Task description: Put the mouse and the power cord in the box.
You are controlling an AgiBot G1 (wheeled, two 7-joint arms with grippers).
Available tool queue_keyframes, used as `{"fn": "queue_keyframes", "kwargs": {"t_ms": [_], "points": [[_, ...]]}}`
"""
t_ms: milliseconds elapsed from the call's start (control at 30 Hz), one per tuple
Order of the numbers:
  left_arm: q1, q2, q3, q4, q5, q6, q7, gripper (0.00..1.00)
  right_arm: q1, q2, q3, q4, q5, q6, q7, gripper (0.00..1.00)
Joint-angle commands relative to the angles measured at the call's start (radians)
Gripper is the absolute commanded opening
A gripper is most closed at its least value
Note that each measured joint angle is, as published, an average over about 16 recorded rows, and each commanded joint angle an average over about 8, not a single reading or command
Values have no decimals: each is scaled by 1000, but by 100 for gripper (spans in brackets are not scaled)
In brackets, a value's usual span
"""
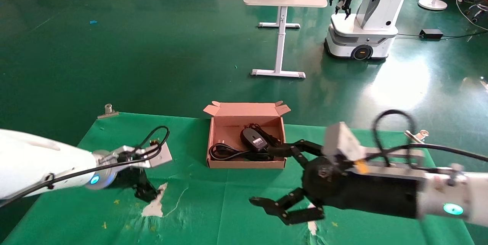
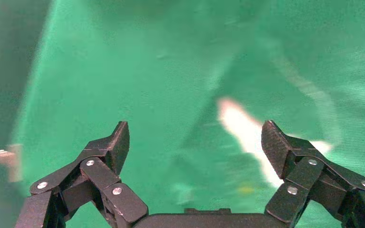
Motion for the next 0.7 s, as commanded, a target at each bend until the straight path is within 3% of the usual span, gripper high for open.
{"fn": "queue_keyframes", "kwargs": {"t_ms": [33,433,700], "points": [[23,-15,-38,-11,-56,22,28,100,-21,25,29,23,36,-29,1,100],[158,-105,-270,-75,-394,156,196,100,-140,172,199,153,244,-197,8,100],[249,-165,-424,-118,-619,245,307,100,-156,193,223,171,274,-222,9,100]]}}
